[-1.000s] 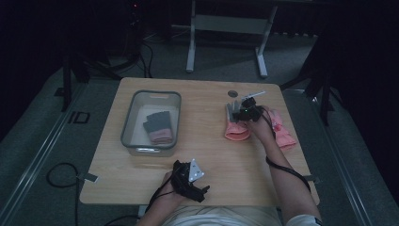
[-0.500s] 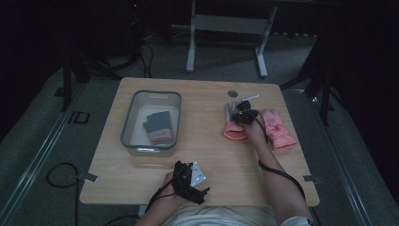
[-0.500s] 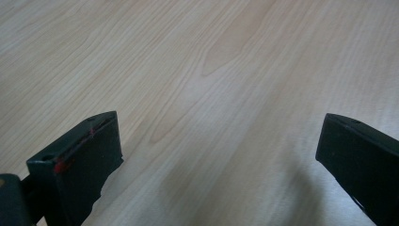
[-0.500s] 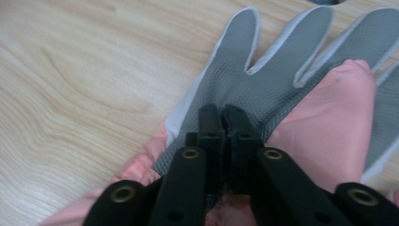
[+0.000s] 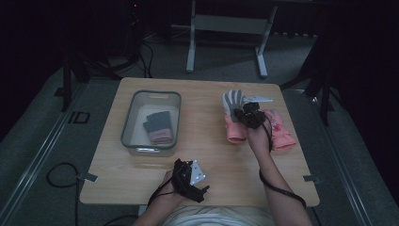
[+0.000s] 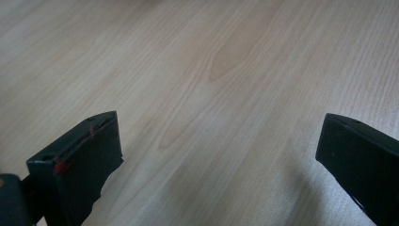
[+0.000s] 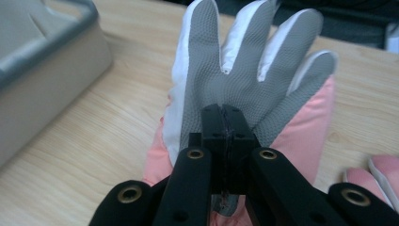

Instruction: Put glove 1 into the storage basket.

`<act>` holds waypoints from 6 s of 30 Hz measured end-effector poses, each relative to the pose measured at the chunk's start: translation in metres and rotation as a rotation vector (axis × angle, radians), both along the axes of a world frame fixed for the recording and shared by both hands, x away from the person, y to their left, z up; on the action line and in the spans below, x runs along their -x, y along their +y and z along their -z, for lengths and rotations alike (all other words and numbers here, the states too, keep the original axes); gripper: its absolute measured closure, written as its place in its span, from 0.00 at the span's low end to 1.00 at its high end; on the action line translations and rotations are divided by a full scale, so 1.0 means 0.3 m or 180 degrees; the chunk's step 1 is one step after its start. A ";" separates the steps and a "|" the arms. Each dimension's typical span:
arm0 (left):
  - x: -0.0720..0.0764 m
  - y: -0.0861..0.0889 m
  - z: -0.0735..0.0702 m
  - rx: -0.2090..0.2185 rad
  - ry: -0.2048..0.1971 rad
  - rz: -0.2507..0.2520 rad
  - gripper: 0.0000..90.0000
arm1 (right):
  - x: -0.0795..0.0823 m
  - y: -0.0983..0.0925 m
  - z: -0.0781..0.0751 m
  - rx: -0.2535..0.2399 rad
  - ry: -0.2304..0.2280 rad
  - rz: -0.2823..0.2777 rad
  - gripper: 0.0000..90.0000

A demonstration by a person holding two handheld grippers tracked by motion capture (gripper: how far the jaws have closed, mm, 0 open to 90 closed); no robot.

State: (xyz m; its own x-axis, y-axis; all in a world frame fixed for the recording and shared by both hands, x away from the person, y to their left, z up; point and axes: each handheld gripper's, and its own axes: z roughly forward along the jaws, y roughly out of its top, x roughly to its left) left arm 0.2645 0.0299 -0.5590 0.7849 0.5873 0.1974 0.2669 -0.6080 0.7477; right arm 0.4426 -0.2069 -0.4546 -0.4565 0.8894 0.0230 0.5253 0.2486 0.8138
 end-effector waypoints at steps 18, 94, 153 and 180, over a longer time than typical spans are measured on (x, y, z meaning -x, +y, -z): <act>0.006 -0.003 -0.001 0.0064 -0.0005 0.0036 0.00 | 0.202 0.090 0.142 -0.0064 0.0402 -0.0011 0.99; -0.012 -0.005 0.021 0.0052 0.0028 0.0005 0.00 | -0.107 -0.519 0.204 0.0788 0.0577 0.0363 0.97; -0.001 -0.009 0.017 -0.0003 0.0007 0.0014 0.00 | 0.224 -0.301 0.151 0.0211 0.0386 0.0541 0.75; 0.003 -0.009 0.015 -0.0008 -0.0008 0.0019 0.00 | 0.202 -0.293 0.245 0.0639 0.0539 0.0224 0.83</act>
State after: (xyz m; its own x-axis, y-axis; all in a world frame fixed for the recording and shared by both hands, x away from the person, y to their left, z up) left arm 0.2637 0.0272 -0.5635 0.7878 0.5822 0.2010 0.2614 -0.6115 0.7468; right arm 0.3821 -0.2948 -0.5281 -0.3982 0.9132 -0.0863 0.6713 0.3543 0.6510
